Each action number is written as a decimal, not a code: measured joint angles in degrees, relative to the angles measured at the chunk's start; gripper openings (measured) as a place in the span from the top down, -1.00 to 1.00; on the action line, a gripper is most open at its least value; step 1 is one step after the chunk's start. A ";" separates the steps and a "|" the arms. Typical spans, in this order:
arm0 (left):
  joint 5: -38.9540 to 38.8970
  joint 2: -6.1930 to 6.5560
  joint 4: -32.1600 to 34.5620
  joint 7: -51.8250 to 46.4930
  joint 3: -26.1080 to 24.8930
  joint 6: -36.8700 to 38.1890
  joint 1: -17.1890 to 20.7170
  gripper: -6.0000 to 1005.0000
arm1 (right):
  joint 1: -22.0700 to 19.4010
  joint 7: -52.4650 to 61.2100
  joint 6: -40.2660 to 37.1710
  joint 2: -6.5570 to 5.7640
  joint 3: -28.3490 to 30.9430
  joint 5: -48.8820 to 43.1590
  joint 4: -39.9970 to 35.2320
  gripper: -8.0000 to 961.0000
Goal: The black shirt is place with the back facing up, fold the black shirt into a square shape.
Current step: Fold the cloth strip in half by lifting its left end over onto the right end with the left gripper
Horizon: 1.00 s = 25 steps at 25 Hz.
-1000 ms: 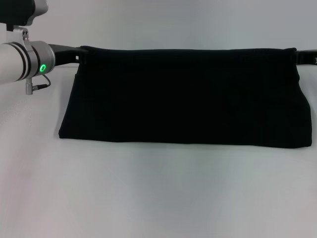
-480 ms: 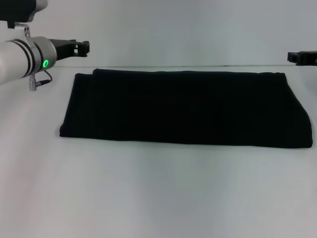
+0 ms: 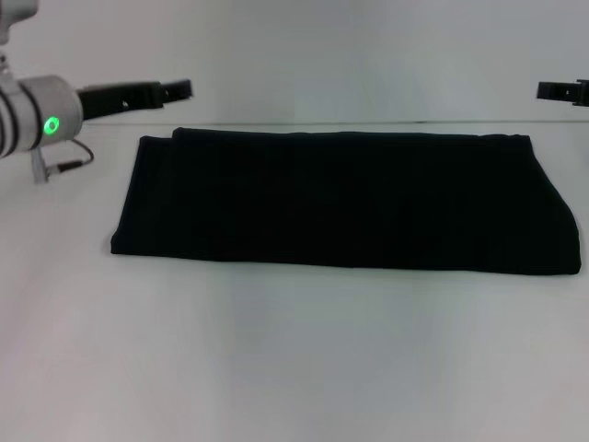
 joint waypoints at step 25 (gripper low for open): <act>0.01 -0.66 7.73 -3.75 -0.67 23.19 13.89 -0.77 | -8.25 1.54 -21.66 2.71 -0.97 7.61 -4.02 -0.79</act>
